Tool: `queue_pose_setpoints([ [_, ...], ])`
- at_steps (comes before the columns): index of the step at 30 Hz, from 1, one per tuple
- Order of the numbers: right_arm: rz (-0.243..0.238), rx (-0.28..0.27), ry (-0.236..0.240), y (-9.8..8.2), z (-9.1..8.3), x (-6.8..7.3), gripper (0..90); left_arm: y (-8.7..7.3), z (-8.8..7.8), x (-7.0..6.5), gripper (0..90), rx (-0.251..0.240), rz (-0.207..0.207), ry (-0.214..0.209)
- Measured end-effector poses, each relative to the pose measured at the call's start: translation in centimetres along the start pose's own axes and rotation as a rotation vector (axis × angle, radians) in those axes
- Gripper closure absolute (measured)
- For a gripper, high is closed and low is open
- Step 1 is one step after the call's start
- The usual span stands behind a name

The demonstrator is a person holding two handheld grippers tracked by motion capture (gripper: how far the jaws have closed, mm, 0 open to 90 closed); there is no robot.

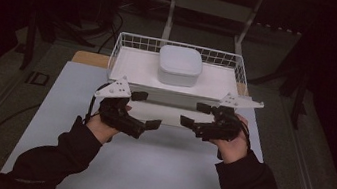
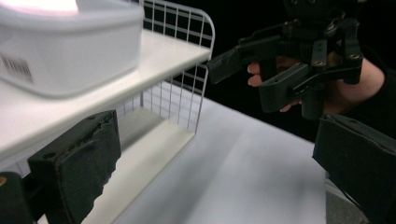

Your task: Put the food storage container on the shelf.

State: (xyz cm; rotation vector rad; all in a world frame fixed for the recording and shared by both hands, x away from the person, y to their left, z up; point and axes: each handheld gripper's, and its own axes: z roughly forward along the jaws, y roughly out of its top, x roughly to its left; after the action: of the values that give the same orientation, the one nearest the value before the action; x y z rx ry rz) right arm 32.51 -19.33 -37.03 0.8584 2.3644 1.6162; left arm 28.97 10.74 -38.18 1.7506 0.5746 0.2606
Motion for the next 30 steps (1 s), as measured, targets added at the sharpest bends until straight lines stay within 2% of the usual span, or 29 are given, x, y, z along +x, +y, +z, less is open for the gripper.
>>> queue_pose_setpoints([
  [3, -0.023, 0.01, 0.007, -1.4, 0.3, 0.3, 14.9, -1.4, 0.1, -0.4, 0.9, 0.012, -0.011, -0.018],
  [7, -0.011, 0.029, 0.035, -3.3, 0.7, 0.2, 15.2, -3.1, 0.3, -0.9, 0.9, 0.032, -0.024, -0.043],
  [13, 0.007, 0.03, 0.056, -6.2, 0.9, -0.2, 16.4, -5.5, 0.6, -1.3, 0.9, 0.063, -0.029, -0.059],
  [19, 0.035, 0.05, 0.049, -8.9, 0.7, -0.8, 16.2, -7.6, 0.9, -1.4, 0.8, 0.099, -0.045, -0.06],
  [23, 0.031, 0.063, 0.041, -10.3, 0.4, -1.0, 16.0, -8.9, 1.0, -1.5, 0.9, 0.114, -0.032, -0.052],
  [30, 0.037, 0.085, 0.027, -12.2, -0.3, -0.9, 14.8, -11.0, 0.9, -1.5, 0.8, 0.133, -0.043, -0.048],
])
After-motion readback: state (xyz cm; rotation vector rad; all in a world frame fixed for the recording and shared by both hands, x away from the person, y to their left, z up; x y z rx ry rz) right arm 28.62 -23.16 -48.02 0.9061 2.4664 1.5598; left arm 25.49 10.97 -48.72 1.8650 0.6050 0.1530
